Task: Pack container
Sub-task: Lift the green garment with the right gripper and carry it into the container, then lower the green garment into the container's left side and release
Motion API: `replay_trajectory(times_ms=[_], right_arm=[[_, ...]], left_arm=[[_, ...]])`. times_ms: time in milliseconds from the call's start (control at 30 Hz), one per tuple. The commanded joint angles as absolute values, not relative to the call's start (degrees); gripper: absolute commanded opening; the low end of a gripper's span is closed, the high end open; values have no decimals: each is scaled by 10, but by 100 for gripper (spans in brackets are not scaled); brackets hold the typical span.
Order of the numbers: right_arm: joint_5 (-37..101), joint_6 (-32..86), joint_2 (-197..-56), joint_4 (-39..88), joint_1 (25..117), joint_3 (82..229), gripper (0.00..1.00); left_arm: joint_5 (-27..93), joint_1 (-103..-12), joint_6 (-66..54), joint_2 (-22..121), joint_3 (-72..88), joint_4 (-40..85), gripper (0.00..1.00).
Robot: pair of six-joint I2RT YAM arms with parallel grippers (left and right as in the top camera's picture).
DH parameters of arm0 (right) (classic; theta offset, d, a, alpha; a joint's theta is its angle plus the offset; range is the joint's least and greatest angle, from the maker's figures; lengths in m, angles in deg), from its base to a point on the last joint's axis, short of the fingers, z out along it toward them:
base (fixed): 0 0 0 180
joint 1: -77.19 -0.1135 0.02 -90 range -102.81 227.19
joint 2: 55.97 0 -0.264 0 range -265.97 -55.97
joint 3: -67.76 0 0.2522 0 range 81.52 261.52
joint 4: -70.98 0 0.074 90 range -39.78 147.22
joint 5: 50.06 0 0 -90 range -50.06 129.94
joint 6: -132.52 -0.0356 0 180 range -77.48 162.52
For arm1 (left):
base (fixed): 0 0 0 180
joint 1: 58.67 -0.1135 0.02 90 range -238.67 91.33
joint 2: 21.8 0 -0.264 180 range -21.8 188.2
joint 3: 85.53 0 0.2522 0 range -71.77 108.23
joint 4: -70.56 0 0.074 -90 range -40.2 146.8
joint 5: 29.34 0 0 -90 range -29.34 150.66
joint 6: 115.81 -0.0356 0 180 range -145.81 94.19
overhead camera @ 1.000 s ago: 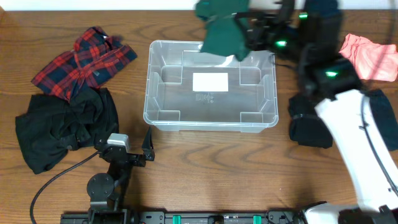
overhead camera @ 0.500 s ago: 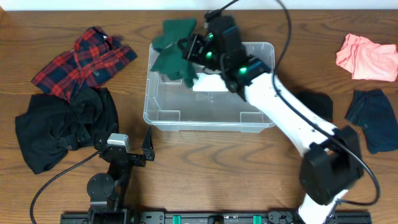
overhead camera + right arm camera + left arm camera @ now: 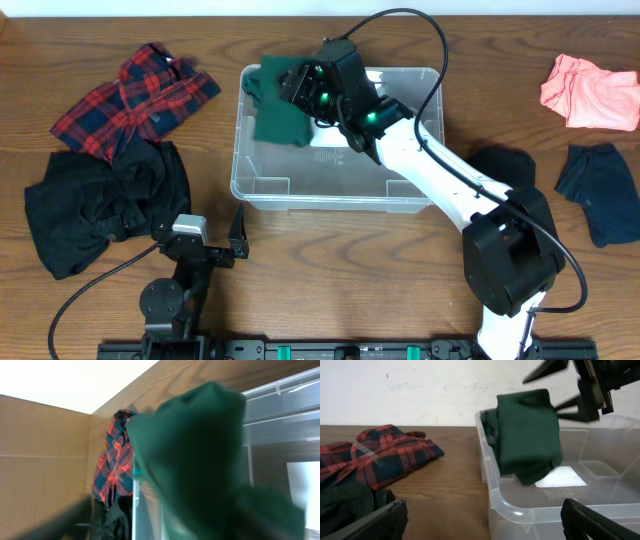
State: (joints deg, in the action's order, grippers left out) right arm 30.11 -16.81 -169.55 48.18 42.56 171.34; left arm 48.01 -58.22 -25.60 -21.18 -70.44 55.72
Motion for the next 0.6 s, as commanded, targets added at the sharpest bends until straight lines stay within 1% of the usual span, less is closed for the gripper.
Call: replay_trajectory(times_ms=[0,233,500,567], right_arm=[[312,-140,-1695,479,422,1717,99],[310,-52,-1691,470,423,1717,99],[307,90,-1647,427,435,1718,99],[313,153,-1628,406,443,1718,99]], left_arm=[[477,-580,-255,-215,-715,539,98],[477,-580,-255,-215,-715,539,98],[477,-580,-255,-215,-715,539,98],[477,-580,-255,-215,-715,539,98]])
